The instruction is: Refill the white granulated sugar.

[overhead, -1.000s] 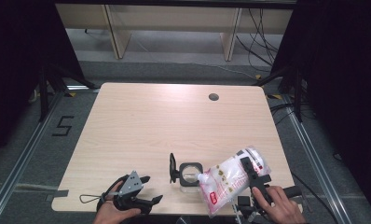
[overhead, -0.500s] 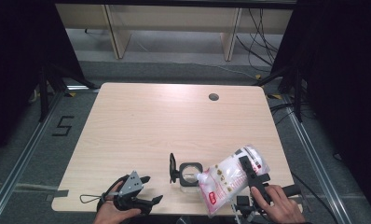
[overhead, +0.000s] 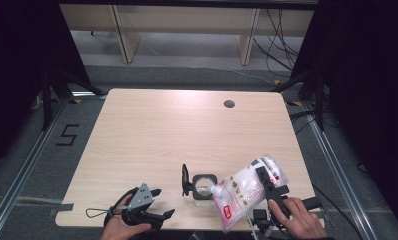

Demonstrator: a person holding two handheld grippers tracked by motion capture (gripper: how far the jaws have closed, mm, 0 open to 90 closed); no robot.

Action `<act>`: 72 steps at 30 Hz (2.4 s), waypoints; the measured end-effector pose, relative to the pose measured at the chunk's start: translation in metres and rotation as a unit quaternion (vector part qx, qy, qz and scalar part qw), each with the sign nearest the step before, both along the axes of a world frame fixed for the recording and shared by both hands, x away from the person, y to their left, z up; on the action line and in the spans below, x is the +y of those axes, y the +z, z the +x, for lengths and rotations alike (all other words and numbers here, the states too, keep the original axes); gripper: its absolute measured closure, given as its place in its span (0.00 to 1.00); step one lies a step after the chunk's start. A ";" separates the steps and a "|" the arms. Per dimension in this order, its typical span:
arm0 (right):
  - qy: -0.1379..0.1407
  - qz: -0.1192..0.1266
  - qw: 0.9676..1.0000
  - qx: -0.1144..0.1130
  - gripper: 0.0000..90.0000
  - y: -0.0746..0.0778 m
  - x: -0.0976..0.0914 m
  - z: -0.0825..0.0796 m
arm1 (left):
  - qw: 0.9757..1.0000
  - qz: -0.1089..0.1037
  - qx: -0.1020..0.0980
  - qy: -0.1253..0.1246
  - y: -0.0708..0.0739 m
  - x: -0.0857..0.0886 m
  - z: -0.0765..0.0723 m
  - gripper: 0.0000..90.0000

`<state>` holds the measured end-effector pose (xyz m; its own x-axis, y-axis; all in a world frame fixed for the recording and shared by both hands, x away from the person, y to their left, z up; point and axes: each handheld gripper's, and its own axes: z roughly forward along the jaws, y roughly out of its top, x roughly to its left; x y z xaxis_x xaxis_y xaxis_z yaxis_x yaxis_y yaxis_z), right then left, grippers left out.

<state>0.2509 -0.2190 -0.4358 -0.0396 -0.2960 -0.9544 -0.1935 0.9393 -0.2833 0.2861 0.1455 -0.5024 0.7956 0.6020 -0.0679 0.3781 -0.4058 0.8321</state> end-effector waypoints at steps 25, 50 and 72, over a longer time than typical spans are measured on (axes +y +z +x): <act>-0.006 0.000 1.000 0.029 0.42 0.001 -0.002 0.003 | 1.000 -0.002 0.004 0.004 0.000 0.000 -0.001 0.22; -0.019 0.011 0.999 0.035 0.42 0.003 -0.003 0.003 | 1.000 0.000 -0.001 0.003 0.001 0.001 0.000 0.22; -0.024 0.025 0.999 0.038 0.42 0.002 -0.007 0.004 | 1.000 -0.002 0.003 0.009 0.001 0.000 -0.001 0.22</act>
